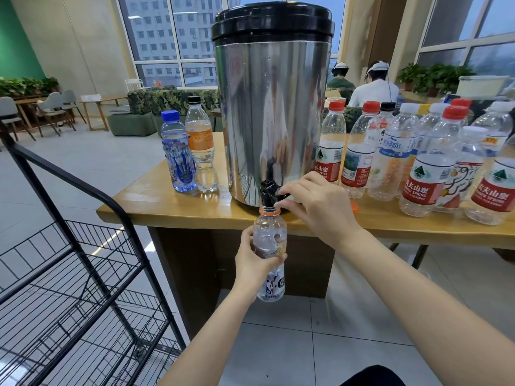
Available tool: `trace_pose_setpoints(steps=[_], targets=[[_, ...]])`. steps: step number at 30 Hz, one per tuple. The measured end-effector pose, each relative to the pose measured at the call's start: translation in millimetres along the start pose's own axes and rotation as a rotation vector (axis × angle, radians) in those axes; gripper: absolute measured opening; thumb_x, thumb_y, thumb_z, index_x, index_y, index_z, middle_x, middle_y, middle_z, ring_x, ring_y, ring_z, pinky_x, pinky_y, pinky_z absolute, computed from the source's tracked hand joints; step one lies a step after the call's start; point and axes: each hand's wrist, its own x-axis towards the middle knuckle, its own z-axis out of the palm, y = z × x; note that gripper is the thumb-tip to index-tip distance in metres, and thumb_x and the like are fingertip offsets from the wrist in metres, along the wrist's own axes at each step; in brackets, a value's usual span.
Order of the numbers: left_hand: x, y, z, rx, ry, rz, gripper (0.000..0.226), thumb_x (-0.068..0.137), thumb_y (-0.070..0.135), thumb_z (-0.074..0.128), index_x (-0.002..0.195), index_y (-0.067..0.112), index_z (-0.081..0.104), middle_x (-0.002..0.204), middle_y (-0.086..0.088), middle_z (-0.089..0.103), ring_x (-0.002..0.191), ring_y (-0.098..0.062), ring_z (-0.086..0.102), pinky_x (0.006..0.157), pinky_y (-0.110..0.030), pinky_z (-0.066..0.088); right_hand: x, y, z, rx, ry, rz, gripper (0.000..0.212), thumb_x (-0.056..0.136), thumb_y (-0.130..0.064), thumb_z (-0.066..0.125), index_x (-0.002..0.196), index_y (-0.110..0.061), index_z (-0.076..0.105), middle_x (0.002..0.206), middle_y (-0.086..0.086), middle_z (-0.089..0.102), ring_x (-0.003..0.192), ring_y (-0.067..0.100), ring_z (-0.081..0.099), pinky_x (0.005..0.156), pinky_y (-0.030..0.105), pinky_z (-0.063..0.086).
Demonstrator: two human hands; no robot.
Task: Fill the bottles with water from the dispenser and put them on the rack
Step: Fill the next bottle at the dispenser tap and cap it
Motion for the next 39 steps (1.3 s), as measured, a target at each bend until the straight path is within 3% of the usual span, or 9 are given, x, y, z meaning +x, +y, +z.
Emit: trace_pose_setpoints(steps=[5,18,22,28,33,36,39], targets=[[0.4,-0.6,0.1,-0.014,0.000,-0.015,0.083,0.065,0.011,0.089,0.132,0.030,0.044,0.126,0.005,0.058,0.120,-0.015,0.055,0.100,-0.044,0.051,0.7,1.2,-0.7,-0.011,0.002,-0.026,0.023,0.093,-0.035,0.058,0.095,-0.016,0.070,0.090,-0.003,0.071,0.083,0.016,0.060,0.053,0.032,0.049],[0.5,0.1,-0.8,-0.030,-0.011,-0.007,0.082,0.067,0.008,0.088,0.133,0.031,0.044,0.126,0.008,0.058,0.119,-0.012,0.054,0.101,-0.040,0.050,4.6,3.0,-2.7,-0.049,-0.017,-0.067,0.016,0.089,-0.028,0.065,0.096,-0.015,0.071,0.089,-0.001,0.071,0.080,0.016,0.061,0.054,0.025,0.043],[0.0,1.2,-1.3,-0.031,-0.017,-0.005,0.081,0.068,0.008,0.087,0.133,0.030,0.044,0.125,0.008,0.058,0.119,-0.011,0.054,0.100,-0.037,0.050,7.3,4.7,-3.7,-0.055,-0.012,-0.114,0.020,0.091,-0.029,0.058,0.095,-0.014,0.072,0.088,-0.001,0.072,0.079,0.016,0.062,0.055,0.025,0.045],[0.2,-0.3,-2.7,-0.026,-0.021,0.004,0.080,0.067,0.008,0.088,0.131,0.030,0.044,0.124,0.008,0.059,0.119,-0.012,0.055,0.100,-0.040,0.051,10.7,9.8,-0.7,-0.041,0.023,-0.169,0.012,0.088,-0.020,0.067,0.095,-0.011,0.073,0.086,0.001,0.073,0.076,0.017,0.064,0.056,0.026,0.049],[0.2,-0.8,-2.8,-0.042,-0.019,0.014,0.079,0.067,0.007,0.087,0.130,0.031,0.046,0.121,0.011,0.060,0.113,-0.007,0.057,0.095,-0.030,0.052,45.1,-0.4,0.6,0.010,0.037,-0.021,0.016,0.089,-0.019,0.065,0.100,-0.011,0.073,0.083,0.003,0.074,0.070,0.017,0.066,0.056,0.025,0.049],[0.7,-2.2,-3.6,-0.056,-0.024,0.012,0.079,0.067,0.008,0.087,0.130,0.032,0.046,0.121,0.010,0.060,0.114,-0.009,0.058,0.093,-0.029,0.052,67.2,-6.8,8.0,0.055,0.009,0.092,0.017,0.087,-0.017,0.069,0.103,-0.012,0.074,0.084,0.004,0.075,0.074,0.022,0.071,0.060,0.031,0.055],[1.6,-2.7,-3.9,-0.066,-0.025,0.015,0.079,0.066,0.008,0.087,0.129,0.032,0.046,0.121,0.010,0.061,0.115,-0.009,0.059,0.095,-0.032,0.053,54.7,-1.9,5.1,0.215,0.008,0.201,0.024,0.092,-0.025,0.063,0.111,-0.013,0.071,0.091,0.002,0.075,0.079,0.016,0.071,0.064,0.030,0.056]])
